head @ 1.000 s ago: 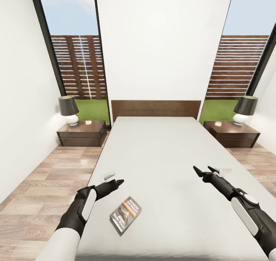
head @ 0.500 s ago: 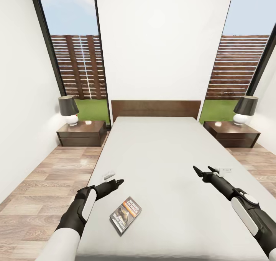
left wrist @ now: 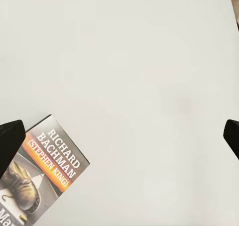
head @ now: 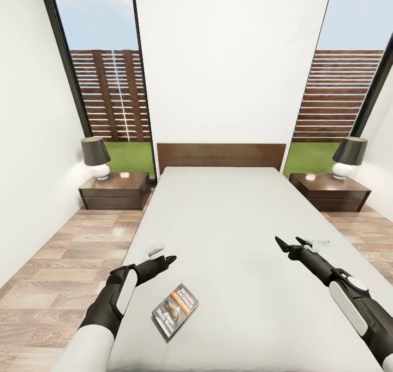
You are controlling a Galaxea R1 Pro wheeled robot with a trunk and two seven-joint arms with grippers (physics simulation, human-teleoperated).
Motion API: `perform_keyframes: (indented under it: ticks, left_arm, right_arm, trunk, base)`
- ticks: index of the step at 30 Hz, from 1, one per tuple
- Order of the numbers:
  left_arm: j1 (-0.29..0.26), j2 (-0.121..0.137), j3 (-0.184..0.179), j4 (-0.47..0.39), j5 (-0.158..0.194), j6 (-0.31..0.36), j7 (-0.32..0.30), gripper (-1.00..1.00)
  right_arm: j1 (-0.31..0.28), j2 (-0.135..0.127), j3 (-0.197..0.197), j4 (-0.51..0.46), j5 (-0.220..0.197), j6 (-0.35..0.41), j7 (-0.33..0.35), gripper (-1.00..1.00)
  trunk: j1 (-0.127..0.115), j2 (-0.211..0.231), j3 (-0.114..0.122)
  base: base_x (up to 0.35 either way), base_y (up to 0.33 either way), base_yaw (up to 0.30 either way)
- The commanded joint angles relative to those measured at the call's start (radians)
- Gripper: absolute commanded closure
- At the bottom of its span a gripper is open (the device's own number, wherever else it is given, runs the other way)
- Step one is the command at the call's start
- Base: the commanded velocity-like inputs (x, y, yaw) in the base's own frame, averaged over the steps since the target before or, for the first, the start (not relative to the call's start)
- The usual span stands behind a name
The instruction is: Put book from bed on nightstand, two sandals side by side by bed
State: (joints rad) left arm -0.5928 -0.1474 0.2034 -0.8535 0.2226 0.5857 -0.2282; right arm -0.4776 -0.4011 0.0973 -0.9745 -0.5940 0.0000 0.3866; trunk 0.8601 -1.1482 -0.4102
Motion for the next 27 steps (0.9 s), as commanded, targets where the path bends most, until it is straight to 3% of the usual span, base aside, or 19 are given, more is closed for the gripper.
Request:
perform_keyframes:
  ticks: [1,27]
  left_arm:
    - [-0.001,-0.001,0.005,-0.001,0.003,0.008,-0.003,-1.0]
    - [-0.001,-0.001,0.005,-0.001,0.004,0.007,-0.003,-1.0]
  right_arm:
    - [-0.001,-0.001,0.003,0.0,-0.01,0.0,0.001,-1.0]
    - [-0.001,-0.001,0.004,0.0,-0.009,-0.002,0.001,-1.0]
  trunk:
    - [0.0,-0.001,-0.001]
    - [0.0,-0.001,-0.001]
  base:
    - [0.002,-0.001,0.0]
    - [0.028,-0.02,0.0]
